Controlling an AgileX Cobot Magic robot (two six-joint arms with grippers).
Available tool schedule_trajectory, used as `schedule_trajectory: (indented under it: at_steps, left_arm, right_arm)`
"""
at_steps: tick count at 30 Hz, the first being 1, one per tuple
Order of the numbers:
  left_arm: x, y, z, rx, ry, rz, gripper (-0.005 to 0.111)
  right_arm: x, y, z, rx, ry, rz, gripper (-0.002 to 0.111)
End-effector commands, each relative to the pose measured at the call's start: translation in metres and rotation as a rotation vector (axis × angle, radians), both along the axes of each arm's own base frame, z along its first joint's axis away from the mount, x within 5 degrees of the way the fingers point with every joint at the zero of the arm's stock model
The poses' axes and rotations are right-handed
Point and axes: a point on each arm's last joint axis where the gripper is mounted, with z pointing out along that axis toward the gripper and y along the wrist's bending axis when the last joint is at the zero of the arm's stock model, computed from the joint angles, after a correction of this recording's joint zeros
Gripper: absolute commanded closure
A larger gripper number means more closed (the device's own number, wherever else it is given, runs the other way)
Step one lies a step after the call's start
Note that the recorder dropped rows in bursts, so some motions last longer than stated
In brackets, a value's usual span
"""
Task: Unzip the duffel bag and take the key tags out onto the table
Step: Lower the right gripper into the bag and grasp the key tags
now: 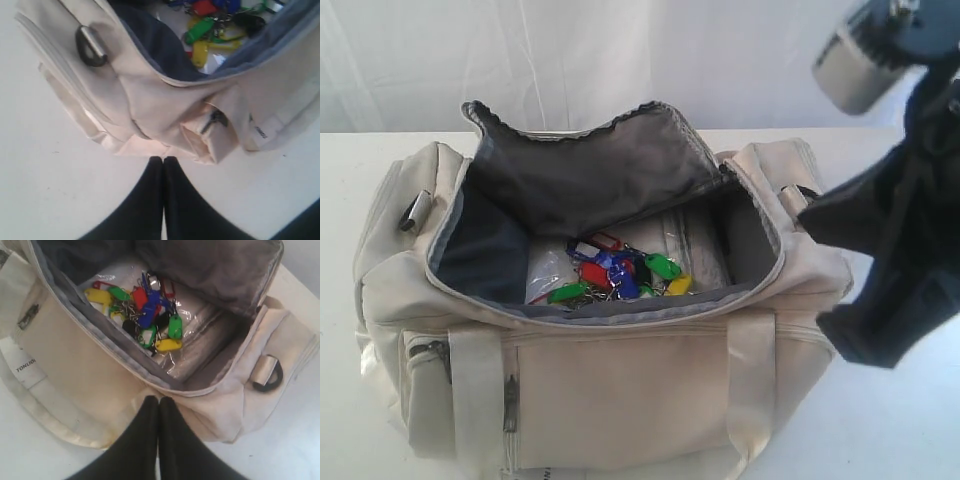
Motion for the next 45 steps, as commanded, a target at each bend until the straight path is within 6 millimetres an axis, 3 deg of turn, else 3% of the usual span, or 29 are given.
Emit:
schedule_trajectory:
  at_steps: [1,5,10,14,16,20,24,27,30,31,34,36,45]
  left_arm:
    - [-0.038,-0.002,-0.019,-0.094,-0.039,-0.066,0.107]
    - [-0.05,-0.005,-0.044,-0.147,-0.073,-0.103,0.107]
    - [-0.045,-0.005,-0.076,-0.15,-0.062,-0.072,0.107]
    - [-0.042,-0.004,-0.092,-0.158,-0.053,-0.046,0.107]
    - [-0.042,-0.005,-0.093,-0.171,-0.049,-0.046,0.107]
    - [-0.042,-0.006,-0.093,-0.185,-0.042,-0.048,0.107]
    - [-0.043,-0.007,-0.093,-0.187,-0.032,-0.054,0.107]
    - [-0.043,-0.007,-0.093,-0.187,-0.032,-0.054,0.107]
    - [-0.043,-0.007,-0.093,-0.187,-0.032,-0.054,0.107]
    - [-0.043,-0.007,-0.093,-0.187,-0.032,-0.054,0.107]
    - [-0.043,-0.007,-0.093,-0.189,-0.032,-0.054,0.107]
    - [-0.043,-0.007,-0.093,-0.189,-0.032,-0.054,0.107]
    - [-0.043,-0.007,-0.093,-0.191,-0.032,-0.054,0.107]
  right_arm:
    - [0.021,0.016,0.02,-0.103,0.032,0.065,0.108]
    - [0.056,0.035,0.033,-0.192,0.09,0.122,0.108]
    - [0.118,0.058,0.032,-0.11,0.194,0.239,0.108]
    - [0.183,0.059,-0.001,-0.075,0.305,0.166,0.108]
    - [0.211,0.059,-0.028,-0.071,0.381,0.111,0.108]
    - [0.244,0.068,-0.082,-0.095,0.512,0.062,0.108]
    - [0.258,0.074,-0.122,-0.117,0.609,0.039,0.107]
    - [0.264,0.076,-0.143,-0.126,0.658,0.016,0.095]
    - [0.269,0.078,-0.157,-0.127,0.673,0.003,0.07]
    - [0.271,0.079,-0.16,-0.127,0.673,0.002,0.055]
    - [0.275,0.08,-0.166,-0.116,0.653,-0.003,0.026]
    - [0.277,0.083,-0.168,-0.111,0.639,-0.002,0.022]
    - [0.276,0.107,-0.198,-0.137,0.654,0.032,0.022]
